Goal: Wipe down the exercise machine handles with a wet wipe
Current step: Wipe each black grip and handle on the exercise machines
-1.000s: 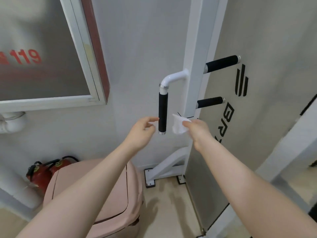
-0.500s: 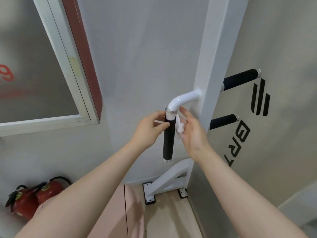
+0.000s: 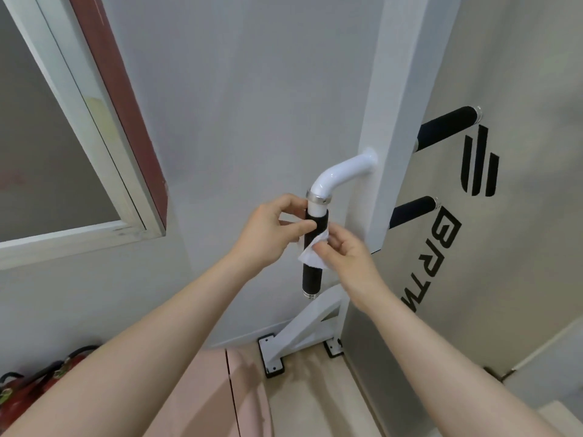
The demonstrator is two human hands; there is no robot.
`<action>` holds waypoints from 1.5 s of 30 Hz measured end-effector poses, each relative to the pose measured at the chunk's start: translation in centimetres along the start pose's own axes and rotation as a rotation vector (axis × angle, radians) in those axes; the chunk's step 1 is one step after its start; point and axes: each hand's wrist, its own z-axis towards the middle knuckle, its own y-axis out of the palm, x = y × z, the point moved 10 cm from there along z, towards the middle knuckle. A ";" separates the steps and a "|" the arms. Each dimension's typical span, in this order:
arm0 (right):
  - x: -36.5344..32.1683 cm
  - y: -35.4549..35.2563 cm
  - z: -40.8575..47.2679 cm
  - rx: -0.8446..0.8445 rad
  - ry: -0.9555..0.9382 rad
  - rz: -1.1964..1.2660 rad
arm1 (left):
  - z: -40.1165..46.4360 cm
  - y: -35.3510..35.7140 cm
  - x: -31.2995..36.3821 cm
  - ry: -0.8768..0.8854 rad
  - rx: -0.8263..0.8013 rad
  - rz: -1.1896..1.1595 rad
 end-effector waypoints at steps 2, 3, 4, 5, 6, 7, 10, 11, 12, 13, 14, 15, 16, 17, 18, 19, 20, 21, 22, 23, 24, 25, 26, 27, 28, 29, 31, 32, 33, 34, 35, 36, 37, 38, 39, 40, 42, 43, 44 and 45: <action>1.8 0.2 -0.2 -0.029 0.072 -0.095 | 0.4 -0.3 0.1 0.007 -0.003 0.023; 1.5 -0.1 0.3 -0.023 0.070 -0.127 | 0.6 -0.3 0.2 0.015 -0.002 0.034; 0.5 -0.4 0.9 -0.002 0.042 -0.128 | 0.7 -0.3 0.3 0.025 0.002 0.039; -0.8 -0.7 1.6 0.023 -0.003 -0.101 | 0.8 -0.3 0.4 0.035 0.009 0.036; -2.1 -0.7 2.2 0.034 -0.050 -0.054 | 0.8 -0.3 0.4 0.044 0.019 0.024; -2.7 -0.7 2.7 0.034 -0.083 -0.013 | 0.8 -0.4 0.3 0.047 0.029 0.009; 0.6 0.0 1.8 0.012 -0.012 -0.042 | 1.0 -0.7 -0.2 0.017 0.030 -0.022; 2.9 0.1 1.2 0.002 0.047 -0.116 | 1.1 -0.8 -0.4 0.006 0.030 -0.020; 4.9 0.3 0.6 -0.021 0.106 -0.199 | 1.2 -0.8 -0.5 -0.001 0.031 -0.016; 6.3 0.3 0.3 -0.040 0.154 -0.272 | 1.2 -0.7 -0.5 -0.003 0.032 -0.014; 6.8 0.2 0.2 -0.048 0.177 -0.306 | 1.1 -0.7 -0.5 -0.002 0.034 -0.014; 6.5 -0.1 0.6 -0.039 0.170 -0.306 | 1.1 -0.6 -0.4 0.003 0.038 -0.014; 5.7 -0.3 1.2 -0.027 0.140 -0.268 | 1.1 -0.5 -0.5 0.006 0.042 -0.018; 4.5 -0.4 1.6 -0.010 0.097 -0.197 | 1.1 -0.5 -0.6 0.009 0.045 -0.025; 3.4 -0.5 2.0 0.007 0.057 -0.098 | 1.1 -0.5 -0.7 0.009 0.048 -0.035; 2.7 -0.4 2.2 0.026 0.028 -0.003 | 1.1 -0.5 -0.7 0.007 0.052 -0.048; 2.6 -0.4 2.2 0.045 0.021 0.066 | 1.2 -0.5 -0.8 0.003 0.054 -0.061; 3.5 -0.3 2.0 0.061 0.037 0.068 | 1.2 -0.5 -0.9 -0.002 0.055 -0.070; 5.0 -0.1 1.4 0.070 0.079 0.020 | 1.2 -0.5 -0.9 -0.005 0.057 -0.074; 6.9 0.2 0.8 0.057 0.136 -0.060 | 1.2 -0.5 -0.9 -0.007 0.059 -0.076; 8.5 0.6 0.1 0.029 0.197 -0.144 | 1.2 -0.5 -0.9 -0.009 0.060 -0.079; 9.7 0.6 -0.3 0.021 0.240 -0.214 | 1.2 -0.4 -1.0 -0.012 0.059 -0.083; 10.0 0.3 -0.4 0.048 0.251 -0.248 | 1.2 -0.4 -1.0 -0.014 0.056 -0.084; 9.4 -0.1 -0.1 0.092 0.226 -0.251 | 1.2 -0.3 -1.0 -0.013 0.055 -0.083; 8.3 -0.4 0.4 0.125 0.174 -0.227 | 1.2 -0.4 -1.0 -0.011 0.056 -0.082; 7.0 -0.4 0.8 0.145 0.115 -0.179 | 1.2 -0.4 -1.0 -0.008 0.058 -0.084; 5.5 -0.5 1.3 0.168 0.043 -0.066 | 1.1 -0.4 -1.0 0.000 0.060 -0.094; 5.6 -0.6 1.1 0.178 0.044 -0.037 | 1.1 -0.3 -1.0 0.000 0.057 -0.101; 6.3 -0.5 0.6 0.187 0.066 -0.039 | 1.1 -0.2 -1.0 -0.002 0.050 -0.111; 7.2 -0.3 0.0 0.194 0.100 -0.062 | 1.1 -0.1 -0.9 -0.007 0.039 -0.120; 7.9 -0.1 -0.6 0.206 0.127 -0.082 | 1.1 -0.1 -0.9 -0.013 0.028 -0.126; 8.0 0.0 -0.9 0.232 0.133 -0.091 | 1.1 -0.1 -0.9 -0.018 0.021 -0.125; 7.4 0.0 -1.1 0.268 0.111 -0.078 | 1.1 -0.1 -0.8 -0.021 0.018 -0.124; 6.1 -0.1 -0.9 0.302 0.062 -0.053 | 1.1 -0.2 -0.7 -0.021 0.021 -0.126; 4.3 -0.2 -0.6 0.331 -0.004 -0.035 | 1.0 -0.3 -0.7 -0.016 0.029 -0.133; 2.2 -0.3 -0.2 0.349 -0.077 -0.048 | 0.9 -0.3 -0.7 -0.009 0.040 -0.144; -1.2 -0.2 0.1 0.361 -0.221 -0.162 | 0.6 -0.3 -1.2 -0.012 0.062 -0.199; -2.5 0.0 -0.1 0.361 -0.288 -0.248 | 0.4 -0.1 -1.7 -0.035 0.062 -0.258; -3.5 0.2 -0.4 0.362 -0.346 -0.338 | 0.3 0.1 -2.3 -0.072 0.054 -0.330; -4.0 0.4 -0.7 0.354 -0.398 -0.420 | 0.3 0.3 -2.8 -0.111 0.039 -0.401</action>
